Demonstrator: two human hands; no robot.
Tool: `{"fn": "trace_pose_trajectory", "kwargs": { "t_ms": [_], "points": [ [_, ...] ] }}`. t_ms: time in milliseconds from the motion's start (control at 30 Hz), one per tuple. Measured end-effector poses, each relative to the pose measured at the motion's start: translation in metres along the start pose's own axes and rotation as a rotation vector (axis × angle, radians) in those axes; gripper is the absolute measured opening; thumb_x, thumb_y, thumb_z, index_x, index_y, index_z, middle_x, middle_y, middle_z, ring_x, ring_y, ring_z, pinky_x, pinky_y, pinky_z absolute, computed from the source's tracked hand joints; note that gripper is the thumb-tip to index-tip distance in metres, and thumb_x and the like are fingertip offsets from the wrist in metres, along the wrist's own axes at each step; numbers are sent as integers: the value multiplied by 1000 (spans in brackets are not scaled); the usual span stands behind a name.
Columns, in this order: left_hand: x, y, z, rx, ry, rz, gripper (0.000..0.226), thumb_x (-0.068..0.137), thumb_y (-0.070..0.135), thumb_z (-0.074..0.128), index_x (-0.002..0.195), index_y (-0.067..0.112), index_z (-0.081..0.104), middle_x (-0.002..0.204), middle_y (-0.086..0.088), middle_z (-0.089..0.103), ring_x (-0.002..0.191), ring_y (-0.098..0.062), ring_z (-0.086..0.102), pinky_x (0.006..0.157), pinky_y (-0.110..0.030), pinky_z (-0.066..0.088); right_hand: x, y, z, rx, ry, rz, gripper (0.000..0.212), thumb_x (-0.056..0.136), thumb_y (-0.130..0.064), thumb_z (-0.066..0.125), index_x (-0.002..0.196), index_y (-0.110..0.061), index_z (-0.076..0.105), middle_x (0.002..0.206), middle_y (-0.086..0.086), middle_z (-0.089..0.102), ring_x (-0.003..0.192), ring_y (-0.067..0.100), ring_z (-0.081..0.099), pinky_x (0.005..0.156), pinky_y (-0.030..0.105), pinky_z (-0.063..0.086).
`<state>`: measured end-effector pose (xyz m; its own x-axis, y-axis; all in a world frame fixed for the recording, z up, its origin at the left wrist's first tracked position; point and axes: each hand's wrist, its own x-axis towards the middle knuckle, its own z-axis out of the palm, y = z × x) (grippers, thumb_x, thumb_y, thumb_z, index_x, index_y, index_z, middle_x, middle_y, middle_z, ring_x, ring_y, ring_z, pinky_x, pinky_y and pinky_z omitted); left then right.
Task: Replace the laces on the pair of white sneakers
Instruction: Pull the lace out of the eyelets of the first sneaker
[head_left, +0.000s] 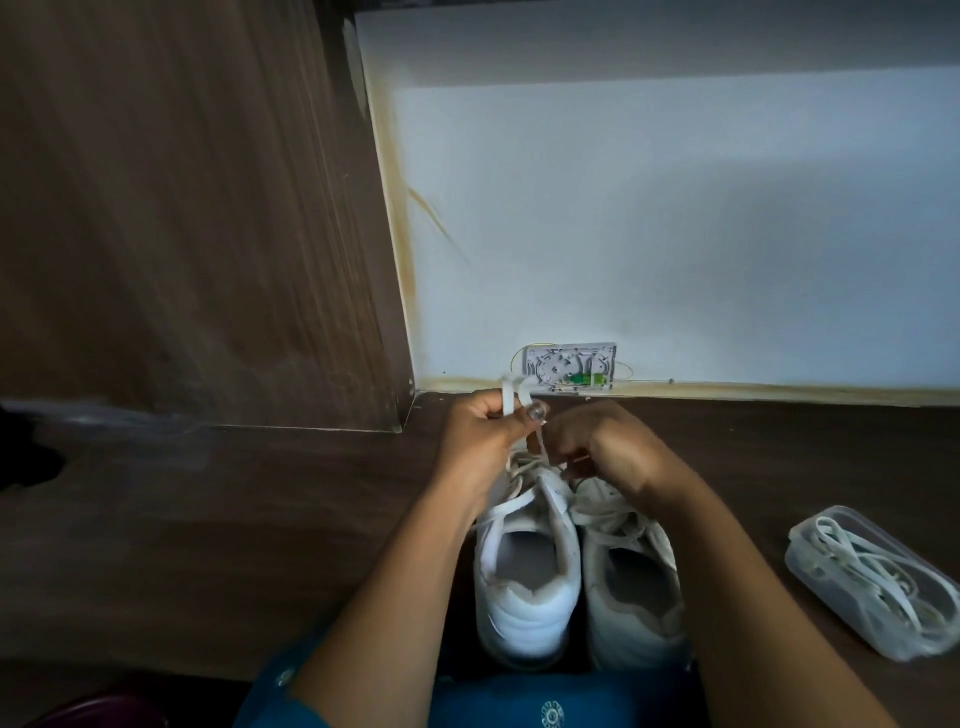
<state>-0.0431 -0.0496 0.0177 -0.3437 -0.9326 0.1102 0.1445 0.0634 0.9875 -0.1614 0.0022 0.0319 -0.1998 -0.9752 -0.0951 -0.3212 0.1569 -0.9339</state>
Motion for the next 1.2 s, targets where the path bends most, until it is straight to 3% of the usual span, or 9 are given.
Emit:
{"fn": "trace_pose_trajectory", "kwargs": {
  "t_ms": [133, 233, 333, 533, 700, 800, 933, 1100, 1200],
  "points": [
    [-1, 6, -2, -21, -24, -12, 9, 83, -5, 61, 89, -3, 67, 56, 11, 67, 55, 5, 60, 57, -8, 47, 1, 6, 8, -466, 189, -206, 20, 84, -14, 65, 67, -5, 66, 61, 6, 60, 56, 14, 52, 57, 26, 37],
    [-3, 3, -8, 115, -132, -126, 27, 83, -12, 53, 89, 10, 68, 69, 6, 68, 59, 1, 61, 54, -9, 45, -1, -8, 7, -216, 434, -374, 21, 86, -14, 66, 65, -9, 66, 57, 8, 60, 53, 14, 49, 55, 24, 37],
    [-4, -5, -7, 245, -193, -117, 21, 81, -9, 60, 81, 10, 69, 71, -1, 67, 68, -12, 61, 69, -23, 48, 1, -11, 3, -167, 526, -434, 28, 87, -17, 65, 63, -4, 60, 55, 16, 53, 54, 18, 42, 54, 28, 33],
    [-1, 3, 3, 129, -10, 90, 30, 87, -6, 57, 69, 18, 63, 59, 12, 62, 61, -2, 53, 61, -13, 42, -5, -1, -5, -101, 240, -281, 2, 79, -9, 70, 78, -9, 71, 69, 2, 66, 60, 8, 54, 61, 23, 41],
    [-2, 10, 6, -54, -5, 53, 22, 88, -2, 56, 74, 14, 63, 62, 11, 67, 63, 1, 61, 65, -13, 49, -1, 4, 7, -539, 111, -247, 44, 83, -12, 67, 47, -23, 42, 50, -8, 41, 45, 2, 38, 53, 23, 30],
    [-4, 9, 1, 10, 6, -52, 25, 86, -8, 54, 77, 13, 63, 68, 5, 66, 63, -4, 61, 59, -14, 47, -3, -7, 9, -343, 344, -338, 43, 84, -11, 67, 49, -24, 47, 48, -8, 46, 44, 2, 47, 49, 18, 35],
    [-4, -3, -9, 353, -158, -211, 35, 77, -14, 50, 81, 18, 65, 81, -8, 66, 74, -18, 59, 70, -28, 47, -1, -17, -2, -40, 603, -457, 30, 87, -18, 65, 66, 2, 57, 57, 18, 60, 62, 36, 60, 60, 40, 50],
    [3, -18, -7, 637, -116, -86, 23, 83, 3, 62, 65, 17, 60, 61, 0, 57, 59, -14, 54, 60, -24, 40, 3, 8, -9, -433, 632, -145, 36, 87, -14, 58, 55, -9, 41, 54, 9, 48, 55, 28, 45, 50, 27, 31],
    [9, -20, -15, 824, 147, -37, 12, 85, 10, 58, 74, 11, 59, 72, -3, 57, 70, -21, 55, 55, -25, 29, 0, 13, -14, -748, 577, 94, 8, 85, -15, 54, 85, -9, 58, 93, 14, 63, 91, 35, 60, 67, 27, 38]
  ]
}}
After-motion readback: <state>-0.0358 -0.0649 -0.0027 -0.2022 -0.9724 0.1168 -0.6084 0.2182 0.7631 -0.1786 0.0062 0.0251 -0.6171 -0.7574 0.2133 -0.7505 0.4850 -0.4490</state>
